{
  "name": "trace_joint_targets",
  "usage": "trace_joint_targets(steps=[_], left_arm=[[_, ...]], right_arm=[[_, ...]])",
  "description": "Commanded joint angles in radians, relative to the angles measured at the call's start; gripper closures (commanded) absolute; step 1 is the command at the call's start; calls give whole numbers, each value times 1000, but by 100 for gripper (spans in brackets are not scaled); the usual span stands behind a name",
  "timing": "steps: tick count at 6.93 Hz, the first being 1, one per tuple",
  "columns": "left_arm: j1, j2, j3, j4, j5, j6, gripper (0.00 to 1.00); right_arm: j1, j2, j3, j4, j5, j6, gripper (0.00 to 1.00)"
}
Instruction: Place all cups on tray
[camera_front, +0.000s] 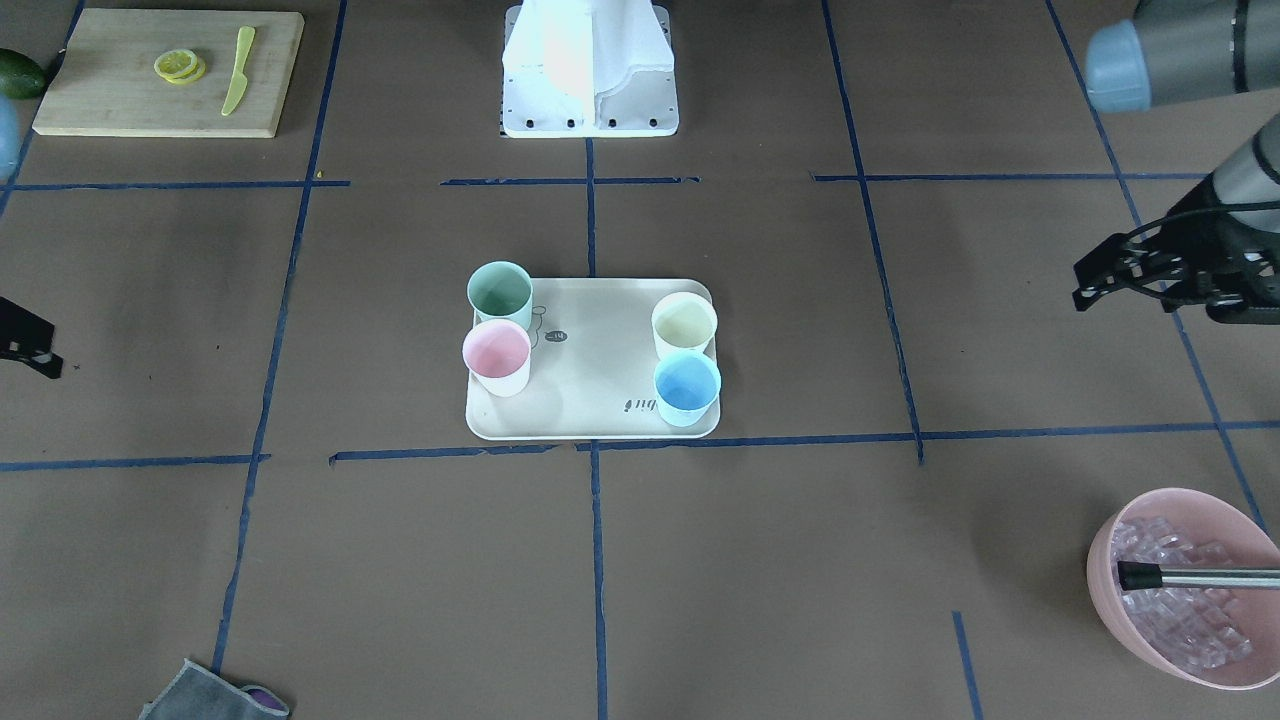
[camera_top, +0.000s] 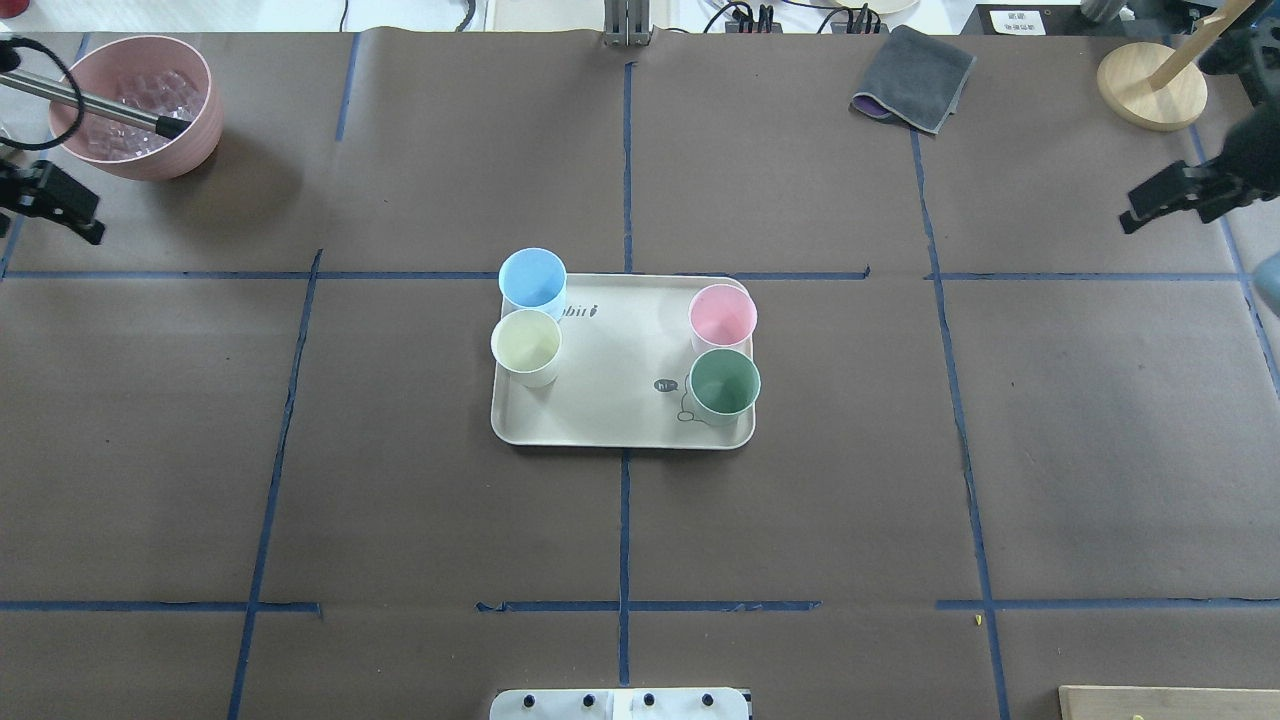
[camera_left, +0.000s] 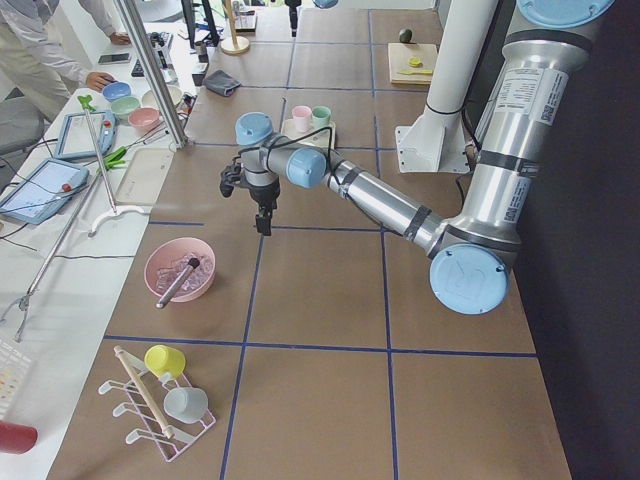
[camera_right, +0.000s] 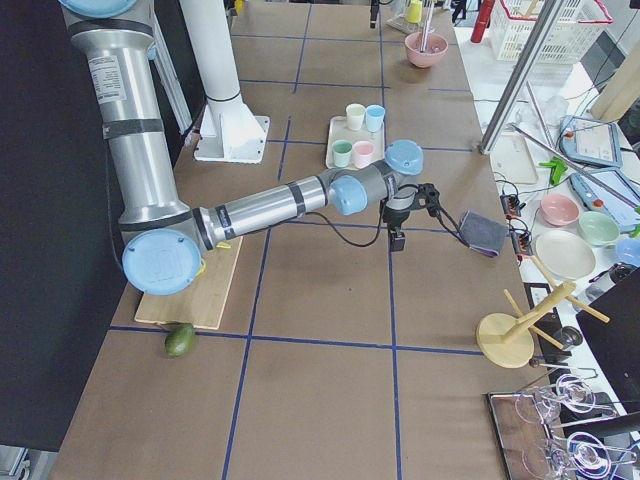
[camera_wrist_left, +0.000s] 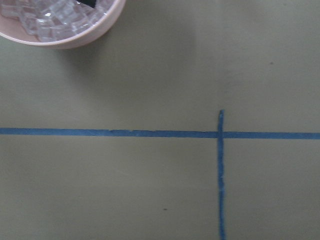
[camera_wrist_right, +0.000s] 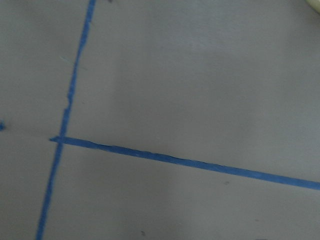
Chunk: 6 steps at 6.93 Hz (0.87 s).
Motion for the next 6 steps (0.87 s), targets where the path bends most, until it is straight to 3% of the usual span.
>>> trace_joint_targets(steps=[1,2,3,6], left_arm=[[-163,116,66,-3,-5,336,0],[-244,128,109,29,-6,445,0],[-294,130,109,113,-8,457,0],[-294,176,170,94,-6,450,0]], right_arm=[[149,-166,19,0,-9,-288,0],[160,-174,46,-39,-6,-292,0],[158,-164,98,-152,-18,-291,0],[160,-178,114,-158,-19,-288,0]])
